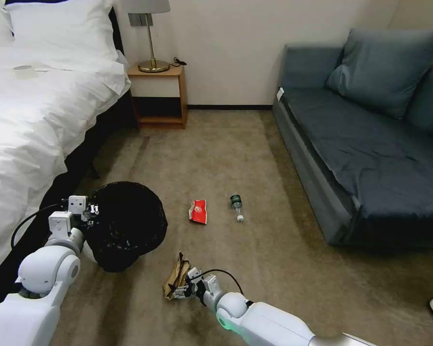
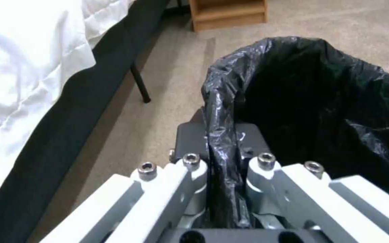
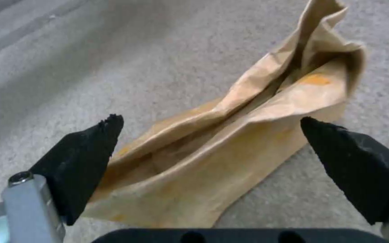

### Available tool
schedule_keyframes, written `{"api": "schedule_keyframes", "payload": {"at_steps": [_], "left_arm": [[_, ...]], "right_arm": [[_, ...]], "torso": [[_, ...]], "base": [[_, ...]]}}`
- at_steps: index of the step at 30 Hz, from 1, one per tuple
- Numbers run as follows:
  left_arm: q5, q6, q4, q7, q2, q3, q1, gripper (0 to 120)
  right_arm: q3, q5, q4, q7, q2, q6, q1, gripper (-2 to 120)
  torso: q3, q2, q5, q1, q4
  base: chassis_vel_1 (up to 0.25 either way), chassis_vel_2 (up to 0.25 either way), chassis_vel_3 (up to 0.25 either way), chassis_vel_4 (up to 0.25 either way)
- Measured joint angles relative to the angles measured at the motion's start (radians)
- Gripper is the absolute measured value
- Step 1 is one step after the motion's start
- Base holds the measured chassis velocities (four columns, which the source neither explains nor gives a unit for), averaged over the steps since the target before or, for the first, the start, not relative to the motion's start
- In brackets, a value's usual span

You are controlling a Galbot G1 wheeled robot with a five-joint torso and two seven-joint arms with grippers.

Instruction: Pick up the trash bin, then pick up the garbage on the floor and place it into the trash bin.

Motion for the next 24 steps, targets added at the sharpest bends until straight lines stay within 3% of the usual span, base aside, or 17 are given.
{"api": "schedule_keyframes", "payload": {"at_steps": [16,20,22,24], "left_arm": [[-0.003,-0.009,0.007,0.007,0.007,-0.009,0.002,5],[-0.004,-0.010,0.008,0.007,0.009,-0.010,0.001,5],[-0.004,-0.012,0.012,0.008,0.009,-0.009,-0.002,5],[-0.004,-0.013,0.014,0.009,0.009,-0.007,-0.004,5]], "right_arm": [[-0.015,-0.004,-0.080,-0.063,0.041,0.022,0.015,99],[-0.016,-0.001,-0.082,-0.076,0.041,0.022,0.018,92],[-0.015,0.000,-0.088,-0.092,0.041,0.023,0.020,77],[-0.014,0.001,-0.093,-0.100,0.042,0.026,0.020,73]], "torso": [[0.000,0.000,-0.0001,0.000,0.0000],[0.000,0.000,0.0000,0.000,0.0000],[0.000,0.000,0.0000,0.000,0.0000],[0.000,0.000,0.0000,0.000,0.0000]], "base": [[0.000,0.000,0.000,0.000],[0.000,0.000,0.000,0.000],[0.000,0.000,0.000,0.000],[0.000,0.000,0.000,0.000]]}}
